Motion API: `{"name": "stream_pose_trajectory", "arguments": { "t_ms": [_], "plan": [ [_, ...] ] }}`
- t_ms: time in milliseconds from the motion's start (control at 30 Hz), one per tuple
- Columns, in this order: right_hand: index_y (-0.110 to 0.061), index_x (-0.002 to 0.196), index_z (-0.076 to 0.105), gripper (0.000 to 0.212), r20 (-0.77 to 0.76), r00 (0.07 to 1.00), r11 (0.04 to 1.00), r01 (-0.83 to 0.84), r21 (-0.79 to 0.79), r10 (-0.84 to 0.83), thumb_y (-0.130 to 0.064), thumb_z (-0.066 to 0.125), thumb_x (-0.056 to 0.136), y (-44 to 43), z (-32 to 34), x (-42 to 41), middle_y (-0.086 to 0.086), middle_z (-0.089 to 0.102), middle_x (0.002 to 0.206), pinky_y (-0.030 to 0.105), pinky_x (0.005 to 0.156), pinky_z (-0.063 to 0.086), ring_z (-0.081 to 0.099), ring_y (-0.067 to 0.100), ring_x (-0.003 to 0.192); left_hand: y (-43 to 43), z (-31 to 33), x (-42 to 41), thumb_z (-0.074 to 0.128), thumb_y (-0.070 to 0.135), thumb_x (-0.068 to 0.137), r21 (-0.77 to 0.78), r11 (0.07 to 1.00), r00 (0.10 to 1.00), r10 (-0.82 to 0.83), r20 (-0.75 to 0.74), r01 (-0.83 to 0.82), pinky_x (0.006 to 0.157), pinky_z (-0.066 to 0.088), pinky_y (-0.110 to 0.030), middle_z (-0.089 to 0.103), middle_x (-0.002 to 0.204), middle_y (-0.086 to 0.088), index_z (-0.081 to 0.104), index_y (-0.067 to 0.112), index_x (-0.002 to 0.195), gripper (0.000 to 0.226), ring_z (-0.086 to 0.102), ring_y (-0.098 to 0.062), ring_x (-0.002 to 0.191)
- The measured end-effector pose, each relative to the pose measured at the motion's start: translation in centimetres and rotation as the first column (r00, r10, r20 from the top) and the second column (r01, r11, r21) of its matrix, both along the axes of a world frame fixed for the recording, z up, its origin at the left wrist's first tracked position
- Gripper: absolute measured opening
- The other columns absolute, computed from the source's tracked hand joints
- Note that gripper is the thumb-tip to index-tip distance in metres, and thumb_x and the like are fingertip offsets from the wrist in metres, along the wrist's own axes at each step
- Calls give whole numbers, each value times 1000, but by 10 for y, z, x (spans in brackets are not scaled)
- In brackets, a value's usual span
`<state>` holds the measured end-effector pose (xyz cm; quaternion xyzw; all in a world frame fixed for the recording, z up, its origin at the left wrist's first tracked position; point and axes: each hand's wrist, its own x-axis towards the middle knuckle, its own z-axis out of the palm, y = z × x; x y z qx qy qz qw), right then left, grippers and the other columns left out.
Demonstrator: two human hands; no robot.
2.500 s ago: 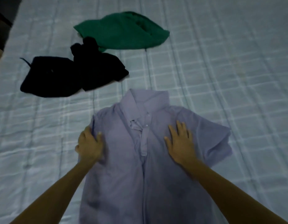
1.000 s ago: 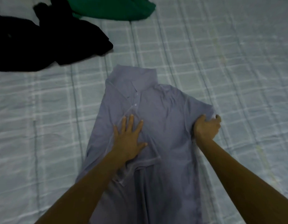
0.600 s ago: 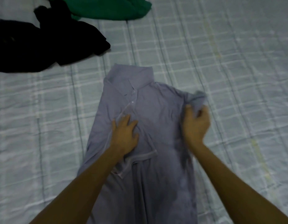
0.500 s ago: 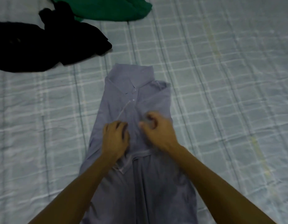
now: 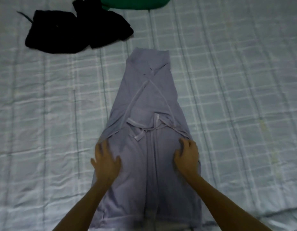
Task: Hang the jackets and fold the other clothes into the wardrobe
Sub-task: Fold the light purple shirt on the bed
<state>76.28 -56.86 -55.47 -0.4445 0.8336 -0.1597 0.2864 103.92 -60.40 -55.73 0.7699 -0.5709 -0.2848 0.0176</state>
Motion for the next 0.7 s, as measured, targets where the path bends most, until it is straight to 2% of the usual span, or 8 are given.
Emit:
{"name": "stream_pose_trajectory", "arguments": {
  "t_ms": [67,133,233,300,433,533,600,700],
  "plan": [
    [-9,131,49,54,-55,997,992,61,111,-56,-13,64,79,36,-3,-1,19,48,128,46,92,45,52,37,109,30,5,12,71,27,78,92,975,979,198,51,-202,106,18,-61,18,151,-22,18,15,149,89,19,-38,138],
    [-8,133,46,61,-112,988,979,120,166,-102,-17,67,76,68,-7,0,22,45,133,50,92,43,49,41,113,51,8,31,74,28,75,141,944,952,286,108,-299,105,20,-61,20,150,-23,18,14,148,94,20,-41,136],
    [-8,137,38,71,-175,949,931,296,216,-261,-33,66,77,105,-7,1,23,43,134,53,92,39,44,42,117,73,3,56,76,31,72,209,961,980,154,127,-179,89,40,-55,48,124,-27,39,6,133,75,45,-46,113],
    [-9,137,37,69,-148,935,894,352,277,-322,-39,65,82,123,-3,5,22,52,126,47,87,40,50,41,111,78,4,60,72,34,76,209,965,987,163,-5,-158,75,45,-44,59,103,-23,44,4,117,58,57,-41,93],
    [-10,114,48,30,82,955,914,244,323,-284,-24,59,88,155,9,17,14,64,98,31,68,41,60,30,82,91,6,55,63,37,83,326,943,966,143,-214,-67,70,38,-32,60,94,-10,47,9,104,38,56,-25,83],
    [-11,88,53,7,9,946,928,315,198,-323,-18,52,90,171,29,18,9,60,79,32,64,41,61,31,77,120,9,58,59,31,89,398,912,986,-42,-164,104,71,40,-28,66,97,-13,60,8,101,25,63,-31,92],
    [-10,89,57,15,-63,931,932,362,30,-360,-22,48,92,175,46,20,9,59,74,30,62,38,61,31,72,138,18,62,55,30,91,355,930,987,-38,-153,91,66,40,-28,63,87,-9,61,9,91,22,60,-27,80],
    [-12,99,64,24,-42,965,951,245,-188,-257,-26,46,94,172,67,52,3,62,72,26,59,36,59,21,66,158,29,74,53,20,91,267,964,977,39,-207,18,54,40,-28,61,74,-6,56,8,78,19,57,-22,66]
  ]
}}
